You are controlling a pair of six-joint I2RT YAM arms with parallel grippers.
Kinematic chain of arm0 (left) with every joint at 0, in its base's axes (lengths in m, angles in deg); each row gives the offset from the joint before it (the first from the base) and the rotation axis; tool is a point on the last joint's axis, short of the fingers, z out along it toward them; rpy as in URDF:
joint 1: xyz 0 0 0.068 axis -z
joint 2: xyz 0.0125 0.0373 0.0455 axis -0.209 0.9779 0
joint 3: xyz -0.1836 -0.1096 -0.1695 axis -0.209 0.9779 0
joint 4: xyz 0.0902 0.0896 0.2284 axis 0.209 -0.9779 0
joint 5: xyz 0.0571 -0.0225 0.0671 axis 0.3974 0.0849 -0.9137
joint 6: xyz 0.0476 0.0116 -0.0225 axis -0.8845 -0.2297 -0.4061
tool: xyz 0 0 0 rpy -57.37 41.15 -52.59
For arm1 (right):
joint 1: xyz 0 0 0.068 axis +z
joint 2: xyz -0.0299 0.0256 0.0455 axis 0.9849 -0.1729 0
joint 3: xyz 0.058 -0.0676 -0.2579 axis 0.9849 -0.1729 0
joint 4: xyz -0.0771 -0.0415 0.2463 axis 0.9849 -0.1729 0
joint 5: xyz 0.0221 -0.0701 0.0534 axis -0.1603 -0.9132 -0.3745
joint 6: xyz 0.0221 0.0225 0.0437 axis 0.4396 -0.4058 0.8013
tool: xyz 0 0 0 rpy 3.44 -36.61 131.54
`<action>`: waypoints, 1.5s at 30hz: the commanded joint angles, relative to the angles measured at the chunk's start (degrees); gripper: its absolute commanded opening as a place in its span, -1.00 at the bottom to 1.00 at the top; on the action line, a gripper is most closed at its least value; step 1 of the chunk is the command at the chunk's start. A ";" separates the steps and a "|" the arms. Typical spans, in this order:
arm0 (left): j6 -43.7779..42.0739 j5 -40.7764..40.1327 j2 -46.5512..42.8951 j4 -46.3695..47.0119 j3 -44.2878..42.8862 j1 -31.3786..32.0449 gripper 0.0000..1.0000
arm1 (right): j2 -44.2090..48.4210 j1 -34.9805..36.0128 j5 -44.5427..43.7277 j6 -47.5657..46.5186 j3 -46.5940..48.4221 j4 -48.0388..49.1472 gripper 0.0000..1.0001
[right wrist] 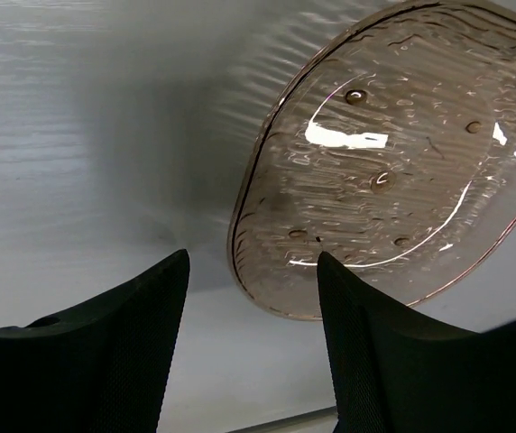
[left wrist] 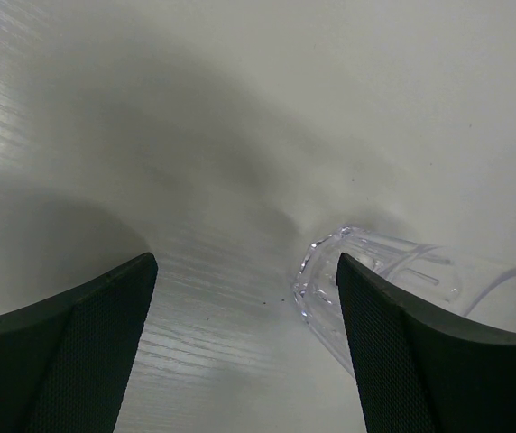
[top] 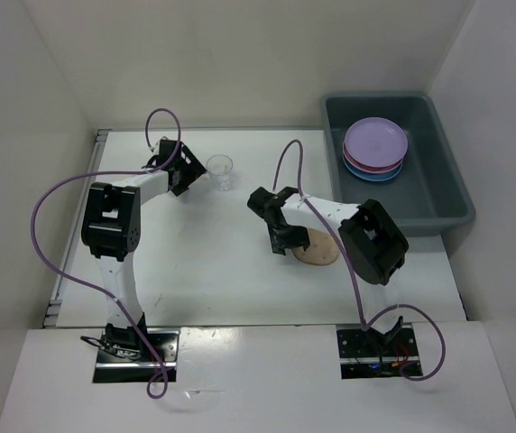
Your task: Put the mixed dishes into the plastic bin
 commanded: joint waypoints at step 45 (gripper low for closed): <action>-0.29 1.82 -3.35 -3.19 6.99 0.13 0.79 | -5.07 -24.00 -15.10 -12.85 54.52 -11.00 -1.00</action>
